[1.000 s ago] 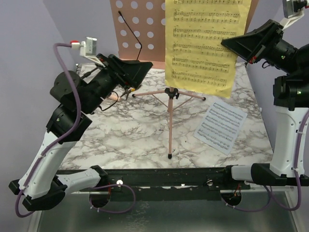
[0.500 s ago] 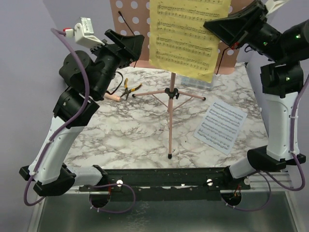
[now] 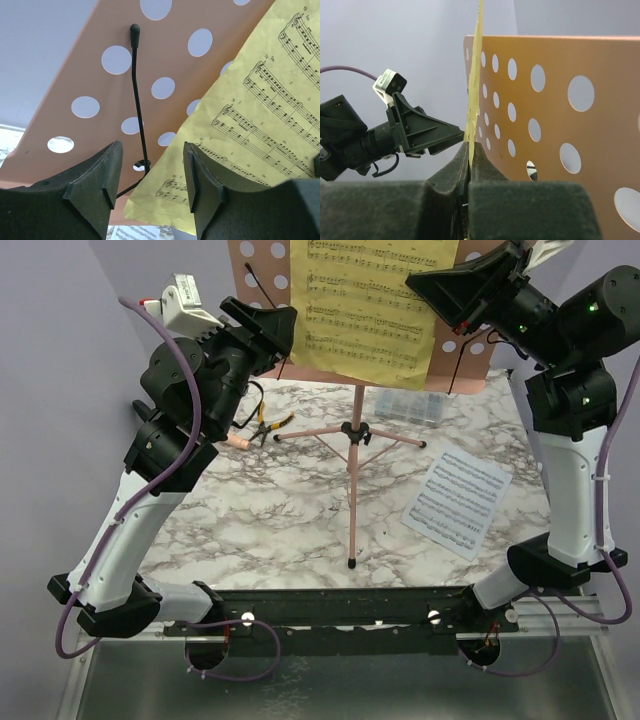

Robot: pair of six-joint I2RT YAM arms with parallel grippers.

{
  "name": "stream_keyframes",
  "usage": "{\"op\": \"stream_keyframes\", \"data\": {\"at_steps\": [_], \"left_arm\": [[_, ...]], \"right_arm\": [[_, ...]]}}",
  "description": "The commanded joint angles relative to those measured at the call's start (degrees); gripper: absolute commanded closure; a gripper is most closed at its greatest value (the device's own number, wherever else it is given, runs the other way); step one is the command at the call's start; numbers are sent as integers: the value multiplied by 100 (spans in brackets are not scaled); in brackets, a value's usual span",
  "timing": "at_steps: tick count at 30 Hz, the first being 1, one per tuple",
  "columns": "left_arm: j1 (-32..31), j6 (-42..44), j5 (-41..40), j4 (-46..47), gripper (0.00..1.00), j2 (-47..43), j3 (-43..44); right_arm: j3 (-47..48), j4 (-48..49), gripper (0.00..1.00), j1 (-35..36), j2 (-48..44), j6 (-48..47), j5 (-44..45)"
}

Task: Set up the instrument practice props

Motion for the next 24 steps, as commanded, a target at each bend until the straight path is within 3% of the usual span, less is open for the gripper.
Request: {"op": "stream_keyframes", "data": {"at_steps": [1, 9, 20, 24], "left_arm": [[31, 33, -214, 241, 43, -22, 26], [38, -15, -219, 278, 53, -25, 4], [74, -101, -178, 291, 56, 102, 4], [87, -168, -195, 308, 62, 124, -50]], "right_arm": [[346, -317, 100, 50, 42, -415, 314], [529, -523, 100, 49, 146, -666, 315], [325, -363, 100, 48, 174, -736, 284], [182, -158, 100, 51, 195, -630, 214]]}}
